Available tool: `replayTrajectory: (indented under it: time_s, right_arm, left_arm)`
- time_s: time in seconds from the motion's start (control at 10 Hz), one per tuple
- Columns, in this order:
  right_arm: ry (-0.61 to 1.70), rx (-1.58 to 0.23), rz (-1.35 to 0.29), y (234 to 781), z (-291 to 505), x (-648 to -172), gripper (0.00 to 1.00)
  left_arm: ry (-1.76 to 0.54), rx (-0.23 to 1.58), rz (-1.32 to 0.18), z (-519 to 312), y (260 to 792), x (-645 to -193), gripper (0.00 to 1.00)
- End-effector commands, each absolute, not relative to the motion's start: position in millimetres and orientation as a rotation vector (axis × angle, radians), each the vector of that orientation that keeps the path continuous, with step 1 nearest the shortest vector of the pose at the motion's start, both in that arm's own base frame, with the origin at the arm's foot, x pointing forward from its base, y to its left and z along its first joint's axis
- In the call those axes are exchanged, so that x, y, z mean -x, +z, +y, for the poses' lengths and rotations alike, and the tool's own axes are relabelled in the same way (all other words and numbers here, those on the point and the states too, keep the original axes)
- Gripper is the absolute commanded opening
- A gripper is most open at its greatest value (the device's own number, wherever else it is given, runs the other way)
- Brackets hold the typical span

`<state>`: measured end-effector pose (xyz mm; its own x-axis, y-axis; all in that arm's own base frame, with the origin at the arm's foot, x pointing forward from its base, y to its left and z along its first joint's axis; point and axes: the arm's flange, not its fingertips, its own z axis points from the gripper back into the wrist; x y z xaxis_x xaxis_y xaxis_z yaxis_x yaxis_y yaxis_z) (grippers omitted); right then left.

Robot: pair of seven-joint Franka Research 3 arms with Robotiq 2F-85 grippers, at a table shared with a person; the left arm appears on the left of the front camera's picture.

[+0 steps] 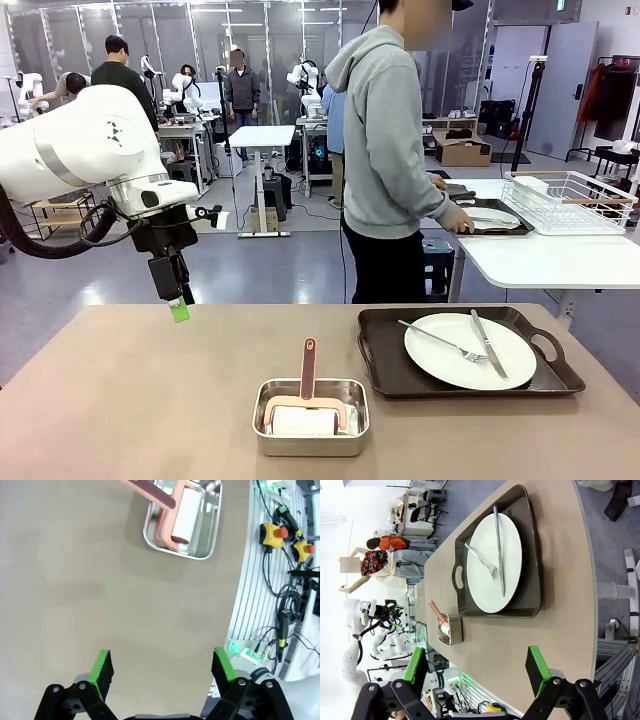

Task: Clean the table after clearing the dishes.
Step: When the left (or right) Handle tray is removed, use the left hand (or right hand) to clean the left (or right) side of the table with the Lint Roller.

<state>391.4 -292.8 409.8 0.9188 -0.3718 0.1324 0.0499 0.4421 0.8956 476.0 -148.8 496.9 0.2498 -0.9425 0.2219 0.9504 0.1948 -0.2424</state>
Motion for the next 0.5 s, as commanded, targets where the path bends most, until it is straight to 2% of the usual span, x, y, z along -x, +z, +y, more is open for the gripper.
replayTrajectory:
  time_s: [0.0,0.3,0.4]
  right_arm:
    - [-0.264,-1.085,-0.338,413,-292,-391,1.00]
    - [-0.264,-1.085,-0.338,413,-292,-391,1.00]
    - [-0.264,-1.085,-0.338,413,-292,-391,1.00]
  left_arm:
    - [-1.326,0.349,-0.024,-146,504,-474,1.00]
    - [-1.328,0.357,-0.030,-149,499,-476,1.00]
    - [-1.420,0.312,-0.025,-169,490,-481,1.00]
